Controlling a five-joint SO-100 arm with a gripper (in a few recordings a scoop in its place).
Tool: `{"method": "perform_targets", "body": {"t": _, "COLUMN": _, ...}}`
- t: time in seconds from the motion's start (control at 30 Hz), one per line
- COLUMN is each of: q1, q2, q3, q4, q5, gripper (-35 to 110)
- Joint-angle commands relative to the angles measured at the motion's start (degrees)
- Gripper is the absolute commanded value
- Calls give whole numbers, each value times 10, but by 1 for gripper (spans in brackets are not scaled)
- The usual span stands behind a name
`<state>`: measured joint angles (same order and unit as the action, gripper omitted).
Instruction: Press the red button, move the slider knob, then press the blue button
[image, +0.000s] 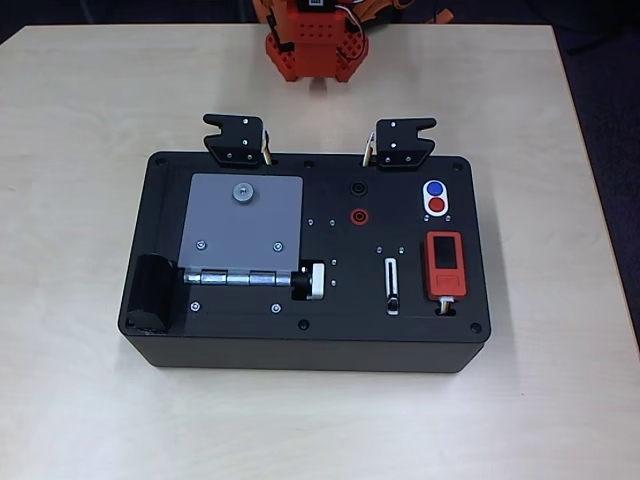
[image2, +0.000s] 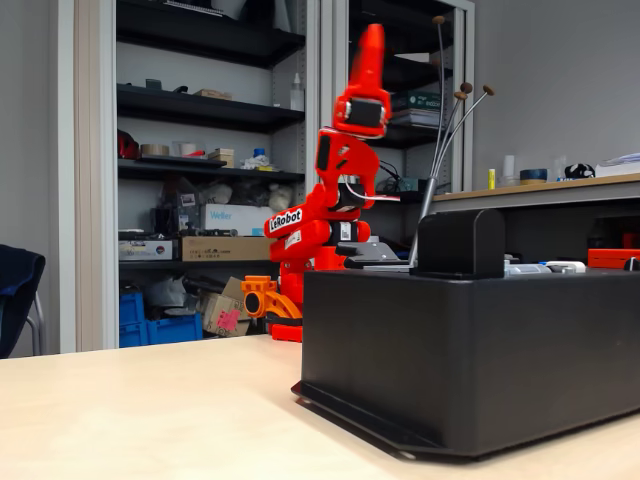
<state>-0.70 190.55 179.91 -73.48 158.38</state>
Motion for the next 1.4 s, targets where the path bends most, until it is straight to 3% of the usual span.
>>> {"method": "perform_targets", "body": {"t": 0.0, "q1": -11, "q2": -2, "q3": 1, "q4": -157, "q5": 64, "gripper": 0}}
{"method": "perform_targets", "body": {"t": 0.27, "q1": -4, "q2": -3, "q3": 1, "q4": -371, "q5": 187, "gripper": 0}}
{"method": "perform_targets", "body": {"t": 0.53, "q1": 0, "q2": -3, "q3": 1, "q4": -376, "q5": 247, "gripper": 0}}
{"method": "perform_targets", "body": {"t": 0.83, "q1": 0, "q2": -3, "q3": 1, "q4": -375, "q5": 171, "gripper": 0}}
{"method": "perform_targets", "body": {"t": 1.37, "q1": 0, "q2": -3, "q3": 1, "q4": -375, "q5": 169, "gripper": 0}}
